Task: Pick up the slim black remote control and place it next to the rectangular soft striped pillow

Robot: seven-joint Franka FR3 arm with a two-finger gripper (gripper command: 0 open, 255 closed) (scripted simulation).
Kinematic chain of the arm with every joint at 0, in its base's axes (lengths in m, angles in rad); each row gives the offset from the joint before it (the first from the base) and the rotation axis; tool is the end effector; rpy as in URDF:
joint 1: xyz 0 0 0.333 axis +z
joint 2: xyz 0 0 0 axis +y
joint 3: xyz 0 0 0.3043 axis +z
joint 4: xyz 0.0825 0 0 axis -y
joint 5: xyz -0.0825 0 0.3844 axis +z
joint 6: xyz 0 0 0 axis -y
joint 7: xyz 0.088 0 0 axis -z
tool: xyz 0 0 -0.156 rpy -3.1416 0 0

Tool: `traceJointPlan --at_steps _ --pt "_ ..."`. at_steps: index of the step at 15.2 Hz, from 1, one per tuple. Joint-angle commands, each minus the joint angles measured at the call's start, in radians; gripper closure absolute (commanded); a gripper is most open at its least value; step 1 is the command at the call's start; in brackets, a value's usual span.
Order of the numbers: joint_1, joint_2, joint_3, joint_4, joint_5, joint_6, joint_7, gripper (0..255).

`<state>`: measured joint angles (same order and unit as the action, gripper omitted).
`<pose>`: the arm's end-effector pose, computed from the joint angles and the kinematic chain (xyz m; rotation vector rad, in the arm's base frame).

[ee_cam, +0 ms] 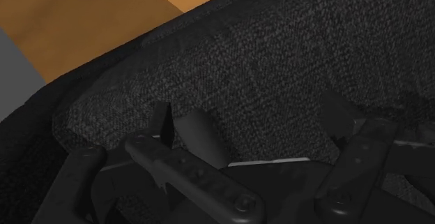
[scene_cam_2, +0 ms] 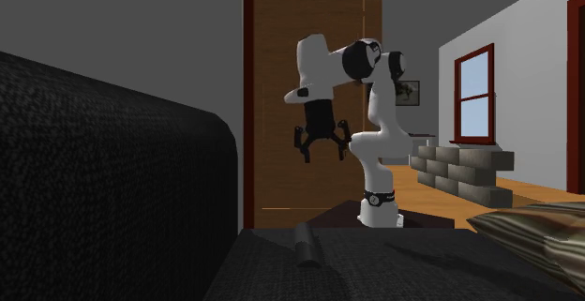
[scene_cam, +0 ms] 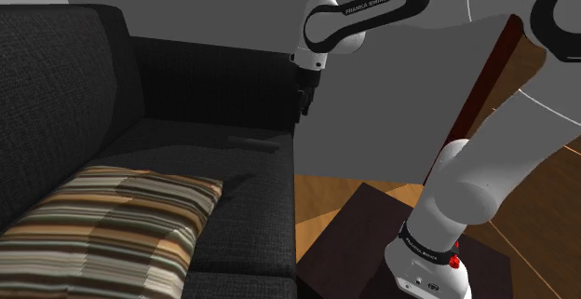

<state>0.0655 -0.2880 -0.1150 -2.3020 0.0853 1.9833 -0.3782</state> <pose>0.4586 -0.0135 0.3990 -2.9933 -0.4500 0.0139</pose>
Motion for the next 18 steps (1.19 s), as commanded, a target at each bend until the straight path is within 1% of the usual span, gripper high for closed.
traceJointPlan --at_steps 1,6,12,13,18 --pt "0.012 0.070 -0.002 0.026 0.005 0.050 -0.045 0" --pt "0.032 0.254 0.000 0.123 0.024 0.152 -0.155 0" --pt "0.045 0.473 0.020 0.277 0.044 0.237 -0.273 0" --pt "0.046 0.487 0.022 0.289 0.045 0.241 -0.280 0" --pt "0.047 0.524 0.027 0.267 0.054 0.300 -0.286 0"
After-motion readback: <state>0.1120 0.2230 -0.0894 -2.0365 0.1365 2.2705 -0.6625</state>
